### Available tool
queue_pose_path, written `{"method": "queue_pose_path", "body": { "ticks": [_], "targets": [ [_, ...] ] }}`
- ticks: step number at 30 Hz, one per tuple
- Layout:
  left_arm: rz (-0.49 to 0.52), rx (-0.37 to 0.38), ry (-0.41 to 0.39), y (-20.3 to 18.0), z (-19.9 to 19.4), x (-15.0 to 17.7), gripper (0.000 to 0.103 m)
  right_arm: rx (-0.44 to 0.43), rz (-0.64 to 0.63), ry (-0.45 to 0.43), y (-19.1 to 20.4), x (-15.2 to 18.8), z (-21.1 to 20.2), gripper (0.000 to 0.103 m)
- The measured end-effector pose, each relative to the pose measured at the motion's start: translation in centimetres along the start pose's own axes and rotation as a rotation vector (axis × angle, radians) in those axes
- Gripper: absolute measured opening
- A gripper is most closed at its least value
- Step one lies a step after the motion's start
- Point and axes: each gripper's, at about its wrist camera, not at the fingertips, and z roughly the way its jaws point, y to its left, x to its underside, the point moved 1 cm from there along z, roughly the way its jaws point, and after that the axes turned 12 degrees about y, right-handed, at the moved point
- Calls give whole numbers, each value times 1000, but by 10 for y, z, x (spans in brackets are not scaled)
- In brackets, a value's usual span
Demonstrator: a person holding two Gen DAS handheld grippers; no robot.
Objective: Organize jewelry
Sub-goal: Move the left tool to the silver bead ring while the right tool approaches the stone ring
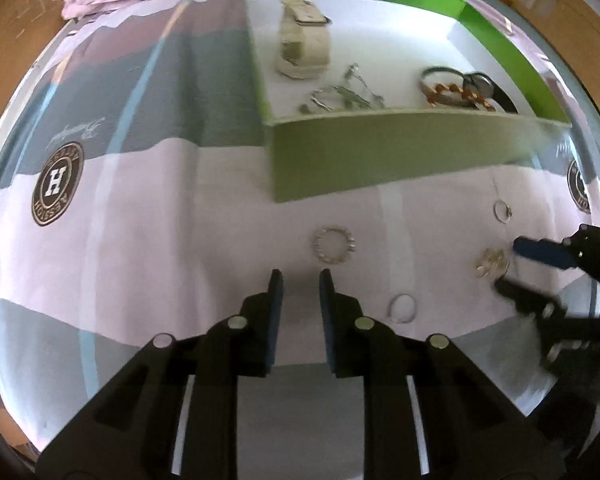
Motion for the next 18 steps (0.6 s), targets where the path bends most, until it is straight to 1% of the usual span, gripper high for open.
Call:
{"method": "queue_pose_path", "body": {
  "ticks": [1,2,5,7,9,10,11,13,15,18],
  "targets": [
    [3,13,-2,0,-2,0,18,26,26,-5,-8,0,-1,39],
    [10,23,-9,0,-5,1,20,36,54,-8,-15,0,-3,39],
    [33,23,-23,-1,-10,5,28,-1,97,-22,-31,1,-9,39],
    [29,13,-35,-6,-9,8,28,-40,95,-44,-33,3,-15,39],
    [9,-5,-57,-5,-8,5,28,-53,102,-72,-37,4,-22,40],
    [10,-9,-59,-8,-7,4,28,-45,118,-86,-42,5,-26,40],
    [13,-10,-59,-10,-6,6,34,-34,153,-100,-50,5,-28,40],
    [22,-27,-55,-17,-2,3,41,-22,221,-117,-61,5,-30,40],
    [37,-56,-50,-29,5,-4,41,-5,268,-117,-73,6,-30,40],
    [51,-93,-62,-39,10,-6,41,13,277,-99,-78,5,-22,40]
  ]
}}
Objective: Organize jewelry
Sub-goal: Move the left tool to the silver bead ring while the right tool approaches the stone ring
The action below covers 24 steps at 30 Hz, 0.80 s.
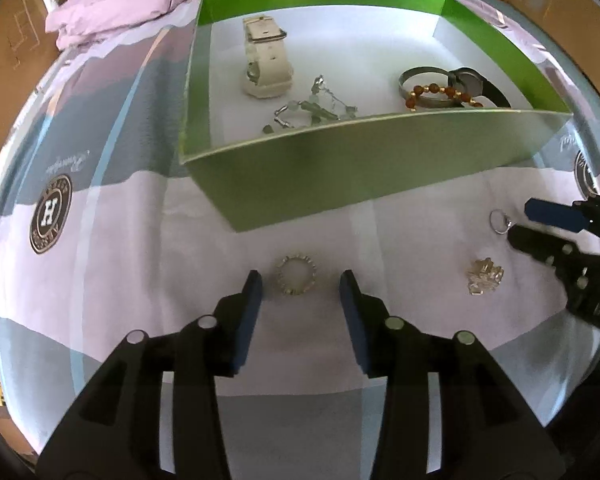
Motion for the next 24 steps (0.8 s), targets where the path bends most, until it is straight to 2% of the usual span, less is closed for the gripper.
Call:
{"method": "queue_pose_path", "body": {
  "ticks": [5,12,17,21,24],
  "targets": [
    [-7,0,1,2,0,1,43,-7,-40,42,15,-1,18,40],
    [4,-31,-8,-6,3,2,44,37,-90,24,26,1,24,40],
    [-5,-52,-8,-7,4,1,52,51,-102,24,29,-2,28,41],
    [-9,-54,-8,-6,4,0,54,53,-101,26,30,-4,30,41],
    [-14,-61,-8,-4,5,-1,57,49,-100,28,31,-6,31,45]
  ]
}}
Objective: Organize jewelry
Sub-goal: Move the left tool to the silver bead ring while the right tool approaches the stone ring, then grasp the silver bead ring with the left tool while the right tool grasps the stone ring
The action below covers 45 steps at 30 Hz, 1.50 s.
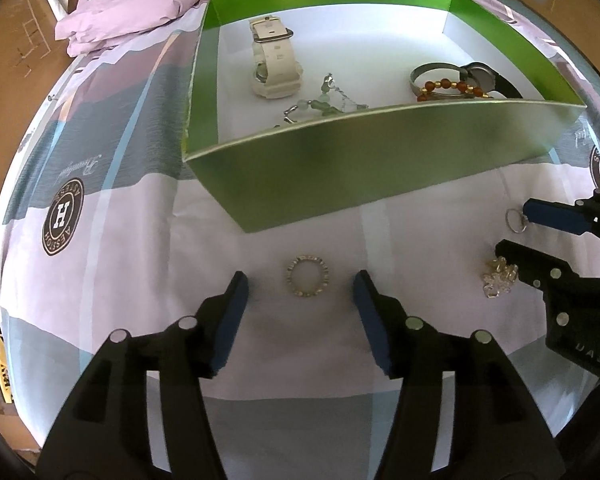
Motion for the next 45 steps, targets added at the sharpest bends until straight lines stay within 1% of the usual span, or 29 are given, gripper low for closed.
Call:
{"method": "queue_pose_path", "body": {
  "ticks": [8,13,15,16,17,18,19,20,21,22,23,25,27,30,32,34,35,36,39,41,43,45],
  "targets": [
    [-7,4,4,2,1,-1,61,36,-16,-11,7,-3,2,50],
    [-5,0,1,3,2,-1,62,47,-17,-13,9,-1,3,51],
    [-2,3,-2,2,2,0,59,51,-21,-13,11,0,3,51],
    [1,8,-4,1,1,0,54,54,-24,-14,11,1,3,51],
    [7,15,-6,-1,0,1,44,56,-26,-14,12,1,3,51],
    [21,33,-8,-4,-1,2,39,55,-25,-13,13,1,3,50],
    [30,33,-12,-6,-2,3,33,45,-22,-10,12,1,3,46],
    [35,32,-15,-8,-2,3,22,38,-20,-9,12,0,3,41],
    [47,43,-17,-11,-3,3,20,38,-20,-9,13,0,2,37],
    [48,39,-21,-12,-5,3,20,36,-24,-9,13,0,1,28],
    [39,52,-23,-10,-7,3,19,27,-26,-9,14,0,0,18],
    [24,98,-30,-4,-15,1,19,19,-33,-9,15,-1,-2,18],
    [12,116,-57,3,-27,0,19,4,-31,-16,15,-1,-7,18],
    [5,158,-115,12,-55,-2,19,-9,-30,-50,14,-2,-22,18],
    [4,179,-166,17,-75,-8,20,-36,-31,-89,14,-1,-39,18],
    [-4,159,-223,22,-94,-20,20,-67,-35,-138,12,-1,-61,18],
    [-13,143,-244,24,-100,-29,20,-76,-37,-165,11,-2,-70,18],
    [-20,139,-252,25,-102,-33,20,-85,-37,-212,10,-4,-84,18],
    [-40,141,-245,28,-93,-58,20,-90,-9,-292,2,-14,-105,18],
    [-59,139,-204,31,-74,-74,20,-103,41,-328,-10,-30,-109,18],
    [-69,141,-178,30,-60,-79,20,-135,83,-340,-22,-46,-101,18],
    [-72,137,-150,30,-47,-80,20,-132,108,-327,-29,-55,-90,18]
  ]
}}
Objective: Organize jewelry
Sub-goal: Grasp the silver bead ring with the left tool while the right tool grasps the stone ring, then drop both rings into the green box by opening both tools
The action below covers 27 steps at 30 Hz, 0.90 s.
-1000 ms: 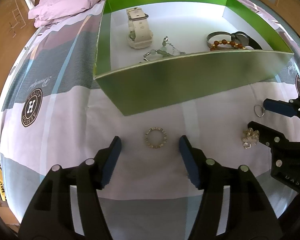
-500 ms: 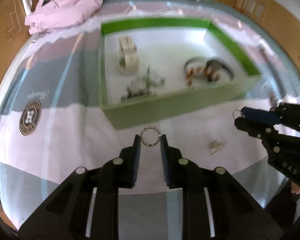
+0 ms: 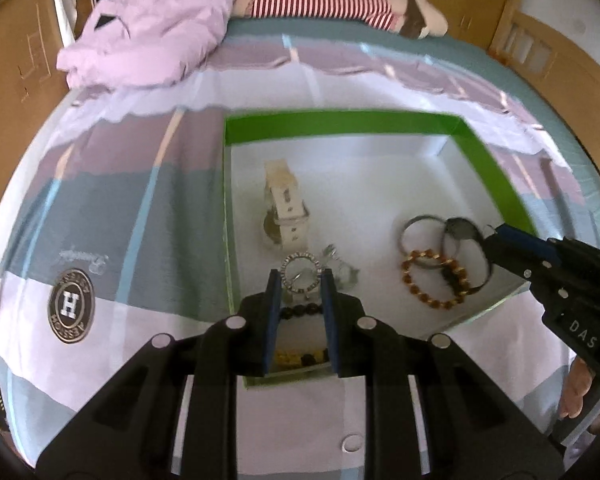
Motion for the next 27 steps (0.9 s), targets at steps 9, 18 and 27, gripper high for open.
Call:
{"method": "queue_pose_path", "body": {
  "ticks": [9,18,27],
  "targets": [
    [0,48,-18,1,-9,7,33,72,10,70,-3,-2,34,41],
    [56,29,-8,-10,-37,56,45,-21,-17,15,3,13,-5,48],
    [100,-10,155,-20,11,114,45,-39,-170,216,35,69,23,48]
  ]
}}
